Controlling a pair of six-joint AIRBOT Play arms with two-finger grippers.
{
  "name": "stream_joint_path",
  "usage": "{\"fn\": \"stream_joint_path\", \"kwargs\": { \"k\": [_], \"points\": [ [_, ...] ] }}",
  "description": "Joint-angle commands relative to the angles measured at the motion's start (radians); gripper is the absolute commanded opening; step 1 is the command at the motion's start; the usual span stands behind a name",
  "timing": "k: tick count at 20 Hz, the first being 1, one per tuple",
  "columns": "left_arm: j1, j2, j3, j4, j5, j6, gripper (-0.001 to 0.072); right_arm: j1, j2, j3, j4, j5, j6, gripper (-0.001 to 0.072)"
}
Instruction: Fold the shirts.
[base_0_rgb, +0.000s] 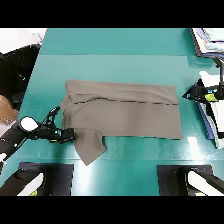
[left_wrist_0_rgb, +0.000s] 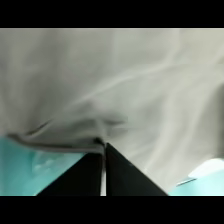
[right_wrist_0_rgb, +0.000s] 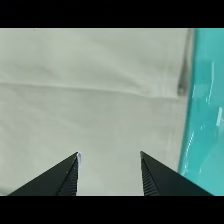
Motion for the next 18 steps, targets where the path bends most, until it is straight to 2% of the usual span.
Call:
{"fn": "stream_joint_path", "kwargs": {
  "k": [1,4,5,6,8,11,13,14,15,18],
  "points": [
    [-0.01,0.003,0.044,0.007,-0.07,0.009,0.0027,-0.087,0.009,-0.037,-0.009,0.097,-0.019,0.0437],
    [-0.01,0.003,0.127,0.087,-0.156,0.009,0.0027,-0.217,0.051,-0.203,-0.093,0.14,-0.019,0.0439],
    [-0.01,0.003,0.146,0.093,-0.161,0.011,0.0027,-0.262,0.064,-0.274,-0.118,0.139,-0.019,0.0461],
    [-0.01,0.003,0.161,0.086,-0.156,0.016,0.0027,-0.305,0.066,-0.336,-0.119,0.136,-0.022,0.0544],
    [-0.01,0.003,0.175,0.08,-0.138,0.016,0.0027,-0.361,0.05,-0.439,-0.087,0.121,-0.047,0.0554],
    [-0.01,0.003,0.175,0.082,-0.134,0.016,0.0027,-0.348,-0.004,-0.529,0.018,0.047,-0.072,0.0549],
    [-0.01,0.003,0.175,0.082,-0.132,0.016,0.0028,-0.293,-0.051,-0.543,0.055,0.004,-0.072,0.0431],
    [-0.01,0.003,0.175,0.085,-0.134,0.016,0.0028,-0.261,-0.069,-0.54,0.056,-0.013,-0.072,0.0429],
    [-0.01,0.003,0.175,0.089,-0.134,0.017,0.0028,-0.224,-0.08,-0.532,0.055,-0.027,-0.072,0.0395],
    [-0.01,0.003,0.183,0.168,-0.203,0.016,0.0027,-0.154,-0.058,-0.483,0.013,-0.029,-0.072,0.0028]
  ]
}}
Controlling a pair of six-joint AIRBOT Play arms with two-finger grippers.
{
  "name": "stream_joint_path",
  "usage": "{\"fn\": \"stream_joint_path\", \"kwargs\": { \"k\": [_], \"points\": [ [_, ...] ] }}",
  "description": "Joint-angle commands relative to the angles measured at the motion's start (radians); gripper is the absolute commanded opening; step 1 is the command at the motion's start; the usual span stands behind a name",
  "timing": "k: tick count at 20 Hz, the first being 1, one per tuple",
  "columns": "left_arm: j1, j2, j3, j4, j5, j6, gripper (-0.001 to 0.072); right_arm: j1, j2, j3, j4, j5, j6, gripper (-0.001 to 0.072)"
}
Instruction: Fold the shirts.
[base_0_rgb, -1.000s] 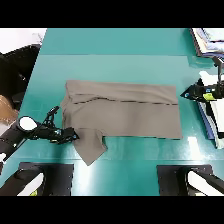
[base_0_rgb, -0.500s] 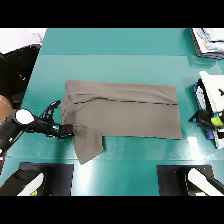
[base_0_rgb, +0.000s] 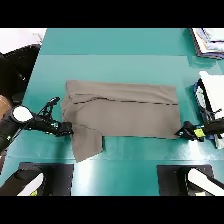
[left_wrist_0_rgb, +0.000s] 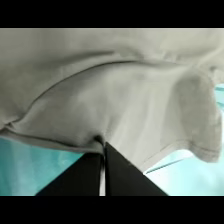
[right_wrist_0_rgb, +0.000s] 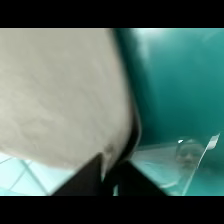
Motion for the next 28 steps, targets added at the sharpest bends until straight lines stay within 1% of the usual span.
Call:
{"fn": "stream_joint_path", "kwargs": {
  "k": [1,3,6,7,9,11,13,14,16,18,22,24,25,26,27,28],
  "points": [
    [0.0,0.005,0.016,0.098,-0.108,0.0,0.0027,0.075,0.026,0.035,-0.051,-0.013,-0.002,0.0017],
    [0.0,0.068,0.018,0.126,-0.176,-0.013,0.0026,0.085,0.101,0.054,-0.136,0.078,-0.002,0.0016],
    [0.0,0.218,0.018,0.103,-0.294,-0.071,0.0027,0.085,0.259,0.054,-0.261,0.239,0.005,0.0016],
    [0.0,0.248,0.02,0.094,-0.307,-0.082,0.0027,0.085,0.311,0.054,-0.287,0.26,0.014,0.0015],
    [0.0,0.248,0.053,0.093,-0.292,-0.079,0.0027,0.085,0.388,0.056,-0.277,0.251,0.034,0.0015],
    [0.0,0.211,0.1,0.101,-0.186,-0.067,0.0027,0.087,0.405,0.094,-0.235,0.204,0.035,0.0015],
    [0.0,0.128,0.169,0.126,-0.09,-0.042,0.0027,0.087,0.351,0.176,-0.139,0.139,0.034,0.0015],
    [0.0,0.068,0.212,0.131,-0.05,-0.015,0.0027,0.09,0.308,0.224,-0.109,0.115,0.034,0.0014],
    [0.0,-0.062,0.298,0.131,0.034,0.035,0.0028,0.136,0.196,0.325,-0.115,0.07,0.034,0.0014],
    [0.0,-0.199,0.382,0.131,0.13,0.06,0.0028,0.207,0.055,0.425,-0.114,0.018,0.034,0.0015],
    [0.0,-0.409,0.503,0.135,0.288,0.061,0.0029,0.278,-0.203,0.591,-0.106,-0.026,0.045,0.0018],
    [0.0,-0.465,0.541,0.135,0.339,0.06,0.0031,0.28,-0.292,0.66,-0.051,-0.034,0.045,0.0018],
    [0.0,-0.475,0.554,0.134,0.348,0.06,0.0142,0.28,-0.324,0.691,-0.034,-0.035,0.045,0.0018],
    [0.0,-0.476,0.56,0.134,0.363,0.058,0.038,0.28,-0.354,0.727,-0.027,-0.033,0.045,0.0019],
    [0.0,-0.476,0.569,0.135,0.371,0.056,0.0506,0.28,-0.377,0.756,-0.016,-0.031,0.043,0.0084],
    [0.004,-0.476,0.585,0.135,0.356,0.059,0.0495,0.28,-0.395,0.784,-0.008,-0.023,0.032,0.0325]
  ]
}}
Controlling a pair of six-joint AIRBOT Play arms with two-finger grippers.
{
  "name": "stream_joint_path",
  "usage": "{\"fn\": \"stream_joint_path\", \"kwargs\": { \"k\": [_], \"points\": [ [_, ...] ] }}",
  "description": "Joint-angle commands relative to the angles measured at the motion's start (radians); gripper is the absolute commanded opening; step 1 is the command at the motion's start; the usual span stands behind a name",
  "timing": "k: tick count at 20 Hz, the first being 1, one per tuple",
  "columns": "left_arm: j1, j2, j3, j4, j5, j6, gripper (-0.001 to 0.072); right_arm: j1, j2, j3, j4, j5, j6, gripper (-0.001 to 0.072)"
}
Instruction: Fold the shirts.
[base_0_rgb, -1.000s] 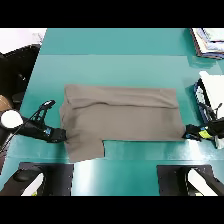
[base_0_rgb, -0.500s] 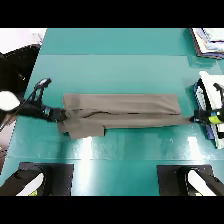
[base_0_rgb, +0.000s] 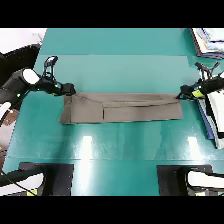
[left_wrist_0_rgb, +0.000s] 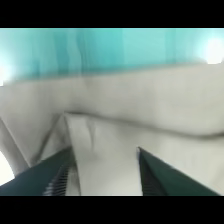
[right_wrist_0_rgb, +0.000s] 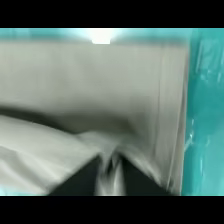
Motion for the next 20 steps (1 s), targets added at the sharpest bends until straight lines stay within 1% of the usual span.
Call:
{"fn": "stream_joint_path", "kwargs": {
  "k": [1,2,4,6,7,8,9,10,12,14,15,16,17,18,19,20],
  "points": [
    [0.003,-0.032,0.063,0.005,0.009,0.004,0.0495,0.003,-0.093,0.106,0.042,0.016,-0.019,0.0443],
    [0.003,-0.03,0.086,0.005,-0.043,0.004,0.0495,-0.01,-0.091,0.108,0.044,0.039,-0.045,0.0472],
    [0.003,-0.028,0.126,0.005,-0.154,0.005,0.0494,-0.055,-0.064,0.058,0.045,0.06,-0.074,0.0471],
    [0.001,-0.028,0.132,-0.007,-0.226,0.004,0.0493,-0.13,-0.03,-0.029,0.047,0.061,-0.087,0.0473],
    [0.001,-0.028,0.132,-0.008,-0.25,0.004,0.0485,-0.174,-0.023,-0.071,0.051,0.064,-0.099,0.0507],
    [0.001,-0.028,0.132,-0.021,-0.259,0.005,0.0279,-0.216,-0.023,-0.107,0.079,0.062,-0.114,0.0584],
    [0.001,-0.028,0.132,-0.038,-0.259,0.014,0.0024,-0.257,-0.03,-0.14,0.12,0.056,-0.135,0.0617],
    [0.001,-0.028,0.132,-0.067,-0.253,0.034,0.0037,-0.289,-0.047,-0.166,0.163,0.053,-0.146,0.0616],
    [0.001,-0.029,0.131,-0.129,-0.236,0.034,0.0037,-0.32,-0.087,-0.209,0.231,0.052,-0.177,0.0615],
    [-0.004,-0.03,0.129,-0.176,-0.218,0.034,0.0037,-0.308,-0.14,-0.217,0.312,0.055,-0.213,0.0613],
    [-0.016,-0.03,0.129,-0.175,-0.209,0.032,0.0028,-0.293,-0.161,-0.217,0.351,0.053,-0.218,0.0602],
    [-0.034,-0.031,0.129,-0.175,-0.202,0.029,0.0028,-0.272,-0.178,-0.217,0.386,0.045,-0.232,0.0541],
    [-0.061,-0.034,0.129,-0.176,-0.186,0.022,0.0028,-0.247,-0.188,-0.217,0.404,0.035,-0.244,0.0505],
    [-0.094,-0.044,0.129,-0.179,-0.154,0.01,0.0028,-0.226,-0.188,-0.217,0.4,0.029,-0.245,0.05],
    [-0.128,-0.059,0.129,-0.179,-0.122,-0.005,0.0028,-0.209,-0.185,-0.217,0.402,0.032,-0.257,0.035],
    [-0.167,-0.083,0.13,-0.182,-0.089,-0.007,0.0027,-0.201,-0.175,-0.217,0.401,0.043,-0.28,0.014]
  ]
}}
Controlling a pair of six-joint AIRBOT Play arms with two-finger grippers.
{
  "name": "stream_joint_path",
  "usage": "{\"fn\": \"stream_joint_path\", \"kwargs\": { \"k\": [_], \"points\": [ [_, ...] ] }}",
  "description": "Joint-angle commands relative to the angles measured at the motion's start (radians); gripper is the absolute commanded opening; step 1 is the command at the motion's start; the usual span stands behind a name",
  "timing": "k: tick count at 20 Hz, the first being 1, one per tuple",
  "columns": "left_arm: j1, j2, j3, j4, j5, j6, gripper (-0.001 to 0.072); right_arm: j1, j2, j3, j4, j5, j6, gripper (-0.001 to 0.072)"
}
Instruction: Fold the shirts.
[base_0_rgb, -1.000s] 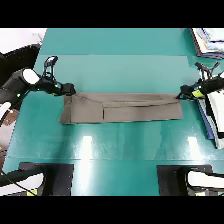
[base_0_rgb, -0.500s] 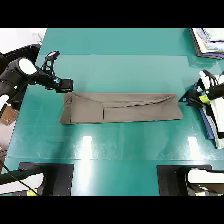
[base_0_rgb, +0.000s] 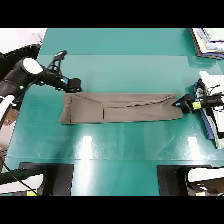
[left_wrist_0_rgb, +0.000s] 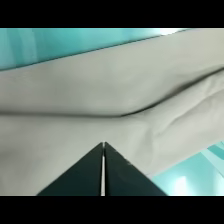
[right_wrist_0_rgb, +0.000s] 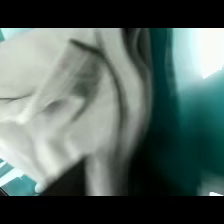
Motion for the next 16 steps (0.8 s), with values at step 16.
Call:
{"fn": "stream_joint_path", "kwargs": {
  "k": [16],
  "points": [
    [-0.431,-0.515,0.365,-0.122,0.139,-0.051,0.0027,0.438,0.336,0.507,0.054,0.081,0.211,0.0016]
  ]
}}
